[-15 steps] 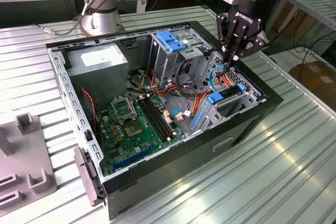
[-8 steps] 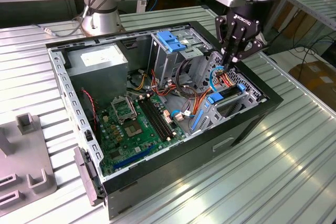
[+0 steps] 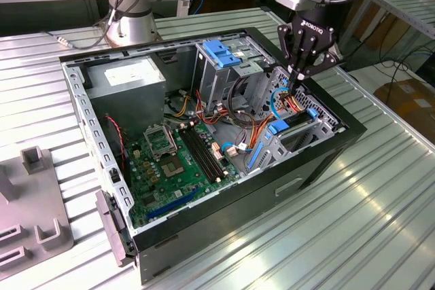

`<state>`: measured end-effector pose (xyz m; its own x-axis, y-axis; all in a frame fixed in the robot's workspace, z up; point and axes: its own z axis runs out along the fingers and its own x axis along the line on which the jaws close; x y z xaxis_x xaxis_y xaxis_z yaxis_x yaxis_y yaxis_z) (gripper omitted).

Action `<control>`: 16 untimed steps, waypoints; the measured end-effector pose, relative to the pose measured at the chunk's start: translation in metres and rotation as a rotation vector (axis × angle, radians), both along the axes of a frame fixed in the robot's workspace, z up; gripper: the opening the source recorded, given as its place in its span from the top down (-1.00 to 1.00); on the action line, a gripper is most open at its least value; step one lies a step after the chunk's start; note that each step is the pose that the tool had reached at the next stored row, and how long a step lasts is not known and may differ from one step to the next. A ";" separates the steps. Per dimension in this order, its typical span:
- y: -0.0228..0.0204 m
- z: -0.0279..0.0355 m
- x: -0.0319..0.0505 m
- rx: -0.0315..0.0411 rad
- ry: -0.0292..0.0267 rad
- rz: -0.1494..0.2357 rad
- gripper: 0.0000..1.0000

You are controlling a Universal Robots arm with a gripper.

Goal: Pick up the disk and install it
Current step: 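Insert the second disk wire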

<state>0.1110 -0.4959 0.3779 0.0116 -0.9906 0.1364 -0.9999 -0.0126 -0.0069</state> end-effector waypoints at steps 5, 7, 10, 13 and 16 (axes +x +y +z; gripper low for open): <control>0.0000 -0.0003 0.0000 0.0000 0.0000 0.000 0.80; 0.0000 -0.0003 0.0000 -0.0001 0.0000 0.000 0.77; 0.0001 -0.0004 0.0000 -0.0003 0.0000 0.000 0.52; 0.0002 -0.0016 0.0000 -0.0033 0.0000 0.000 0.55; 0.0002 -0.0035 0.0000 -0.0148 0.0000 0.000 0.68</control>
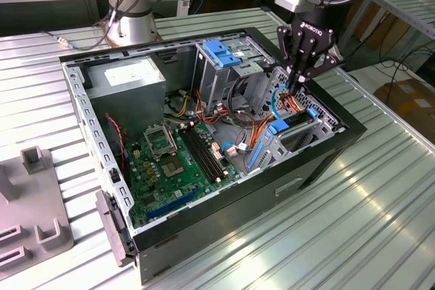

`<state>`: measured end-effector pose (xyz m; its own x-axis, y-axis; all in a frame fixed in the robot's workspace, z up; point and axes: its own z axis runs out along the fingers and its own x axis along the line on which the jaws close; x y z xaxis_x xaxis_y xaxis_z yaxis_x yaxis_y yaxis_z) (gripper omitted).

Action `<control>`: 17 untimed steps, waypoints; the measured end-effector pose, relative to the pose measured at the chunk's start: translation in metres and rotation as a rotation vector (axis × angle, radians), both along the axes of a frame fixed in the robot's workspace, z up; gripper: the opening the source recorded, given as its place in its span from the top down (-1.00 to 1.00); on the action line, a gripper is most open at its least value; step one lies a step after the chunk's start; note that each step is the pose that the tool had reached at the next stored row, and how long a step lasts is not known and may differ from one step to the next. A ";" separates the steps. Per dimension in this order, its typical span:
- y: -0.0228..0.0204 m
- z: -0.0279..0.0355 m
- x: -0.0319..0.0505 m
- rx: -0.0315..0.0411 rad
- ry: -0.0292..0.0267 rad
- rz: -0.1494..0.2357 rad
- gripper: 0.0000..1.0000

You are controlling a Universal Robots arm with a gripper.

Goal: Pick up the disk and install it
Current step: 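Insert the second disk wire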

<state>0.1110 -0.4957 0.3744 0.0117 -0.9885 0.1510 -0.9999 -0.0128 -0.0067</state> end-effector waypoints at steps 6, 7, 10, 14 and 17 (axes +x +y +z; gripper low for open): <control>-0.0008 -0.0024 -0.0001 -0.0033 -0.0001 0.000 0.68; -0.0030 -0.0025 -0.0001 0.0118 -0.0001 0.000 0.68; -0.0109 -0.0032 -0.0016 0.0278 -0.0001 0.000 0.68; -0.0160 -0.0048 -0.0068 0.0340 -0.0099 0.002 0.68; -0.0178 -0.0058 -0.0093 0.0377 -0.0283 0.004 0.68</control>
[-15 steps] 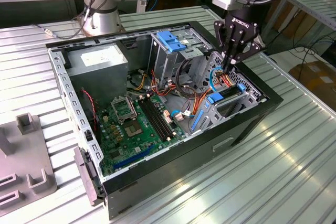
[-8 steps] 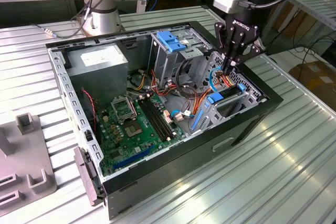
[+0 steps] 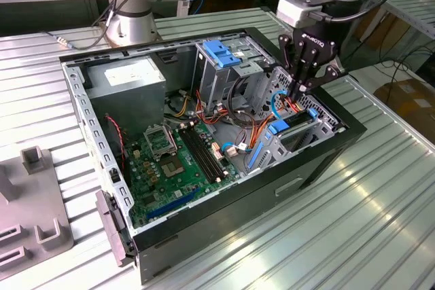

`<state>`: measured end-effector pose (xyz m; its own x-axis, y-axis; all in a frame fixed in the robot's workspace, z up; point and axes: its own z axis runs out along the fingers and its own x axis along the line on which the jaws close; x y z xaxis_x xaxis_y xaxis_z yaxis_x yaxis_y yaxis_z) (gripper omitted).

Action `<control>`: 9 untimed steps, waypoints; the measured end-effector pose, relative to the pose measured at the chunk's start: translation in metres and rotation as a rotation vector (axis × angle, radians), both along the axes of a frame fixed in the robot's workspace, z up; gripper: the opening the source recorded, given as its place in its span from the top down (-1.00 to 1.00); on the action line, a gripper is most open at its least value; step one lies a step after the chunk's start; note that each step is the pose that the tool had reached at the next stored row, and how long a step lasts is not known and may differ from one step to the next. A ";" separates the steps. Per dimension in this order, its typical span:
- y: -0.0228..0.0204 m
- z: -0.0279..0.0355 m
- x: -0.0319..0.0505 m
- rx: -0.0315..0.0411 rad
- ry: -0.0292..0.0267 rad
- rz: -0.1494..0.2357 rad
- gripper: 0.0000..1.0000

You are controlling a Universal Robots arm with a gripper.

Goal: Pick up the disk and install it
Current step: 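Insert the second disk wire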

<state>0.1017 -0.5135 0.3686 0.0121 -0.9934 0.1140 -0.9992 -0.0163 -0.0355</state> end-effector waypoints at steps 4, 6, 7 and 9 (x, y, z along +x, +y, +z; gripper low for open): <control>-0.0030 -0.0013 -0.0062 0.0093 -0.0272 0.002 0.68; -0.0046 -0.0018 -0.0083 0.0133 -0.0368 0.002 0.68; -0.0054 -0.0020 -0.0092 0.0150 -0.0417 0.002 0.68; -0.0074 -0.0025 -0.0114 0.0183 -0.0543 0.003 0.68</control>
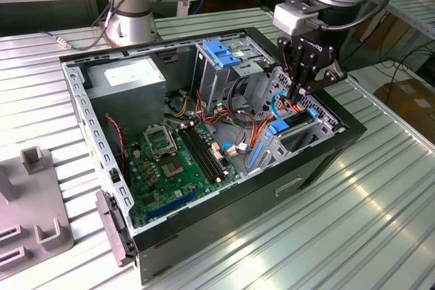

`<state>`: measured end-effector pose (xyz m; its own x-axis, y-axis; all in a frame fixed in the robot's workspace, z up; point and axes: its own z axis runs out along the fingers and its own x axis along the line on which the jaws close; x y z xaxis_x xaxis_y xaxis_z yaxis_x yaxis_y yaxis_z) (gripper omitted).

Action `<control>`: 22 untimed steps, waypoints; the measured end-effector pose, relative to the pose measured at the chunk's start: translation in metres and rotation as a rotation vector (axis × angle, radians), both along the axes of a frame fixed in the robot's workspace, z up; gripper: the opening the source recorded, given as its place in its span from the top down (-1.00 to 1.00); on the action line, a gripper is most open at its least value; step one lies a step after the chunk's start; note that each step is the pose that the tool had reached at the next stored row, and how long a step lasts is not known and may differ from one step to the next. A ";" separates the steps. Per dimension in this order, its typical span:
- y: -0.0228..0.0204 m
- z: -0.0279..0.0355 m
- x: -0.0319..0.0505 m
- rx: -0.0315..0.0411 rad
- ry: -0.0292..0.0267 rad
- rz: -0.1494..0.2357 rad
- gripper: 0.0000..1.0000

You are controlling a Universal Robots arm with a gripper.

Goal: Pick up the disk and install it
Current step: 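Insert the second disk wire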

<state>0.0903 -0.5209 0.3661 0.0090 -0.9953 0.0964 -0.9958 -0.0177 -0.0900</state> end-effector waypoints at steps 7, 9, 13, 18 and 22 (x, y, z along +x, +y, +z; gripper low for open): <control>-0.0080 -0.0011 -0.0059 0.0443 -0.0240 0.000 0.68; -0.0109 -0.0013 -0.0062 0.0628 -0.0245 0.000 0.68; -0.0180 -0.0020 -0.0072 0.0751 -0.0248 0.000 0.68; -0.0273 -0.0034 -0.0085 0.1074 -0.0259 -0.001 0.68; -0.0308 -0.0044 -0.0088 0.1188 -0.0267 -0.001 0.68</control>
